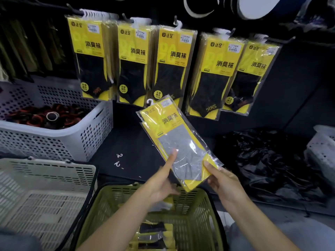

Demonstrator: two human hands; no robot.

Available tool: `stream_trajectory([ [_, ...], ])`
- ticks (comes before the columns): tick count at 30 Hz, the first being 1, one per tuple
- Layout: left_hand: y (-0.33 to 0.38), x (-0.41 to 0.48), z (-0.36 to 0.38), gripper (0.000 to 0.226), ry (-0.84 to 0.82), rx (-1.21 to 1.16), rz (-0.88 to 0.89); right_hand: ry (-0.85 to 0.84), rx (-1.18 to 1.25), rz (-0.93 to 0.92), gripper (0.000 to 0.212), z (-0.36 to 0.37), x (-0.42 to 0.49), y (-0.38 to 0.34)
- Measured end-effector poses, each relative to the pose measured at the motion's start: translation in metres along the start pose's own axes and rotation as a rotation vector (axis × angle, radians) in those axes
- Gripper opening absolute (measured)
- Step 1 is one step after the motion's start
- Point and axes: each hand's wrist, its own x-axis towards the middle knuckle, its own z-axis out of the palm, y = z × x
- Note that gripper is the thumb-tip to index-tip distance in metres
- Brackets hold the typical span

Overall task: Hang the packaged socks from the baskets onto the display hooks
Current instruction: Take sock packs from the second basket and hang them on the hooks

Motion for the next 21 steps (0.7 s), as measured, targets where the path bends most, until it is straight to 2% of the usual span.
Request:
stream_trajectory([
  [2,-0.011,-0.004,-0.001,0.104,-0.144,-0.077,-0.047,0.006,-0.014,-0.026,0.014,0.000,-0.001,0.002],
  [5,-0.020,-0.004,-0.001,0.070,-0.102,-0.146,0.034,0.017,-0.034,-0.010,0.016,-0.001,-0.001,0.010],
  [9,-0.005,-0.001,-0.010,0.065,0.023,-0.200,0.157,0.002,-0.031,0.069,0.012,-0.003,-0.004,0.027],
  [14,0.021,-0.011,-0.022,0.051,0.120,-0.017,0.306,-0.121,-0.107,0.097,0.006,-0.001,-0.003,0.034],
  [17,0.036,-0.017,-0.023,0.043,0.284,0.178,0.447,-0.134,-0.288,-0.025,0.024,-0.001,0.004,0.024],
  [19,0.044,-0.021,-0.023,0.029,0.291,0.307,0.515,-0.088,-0.375,-0.183,0.034,0.003,0.009,0.008],
  [21,0.048,-0.023,-0.018,0.022,0.245,0.417,0.550,-0.117,-0.360,-0.322,0.041,0.012,0.010,-0.012],
])
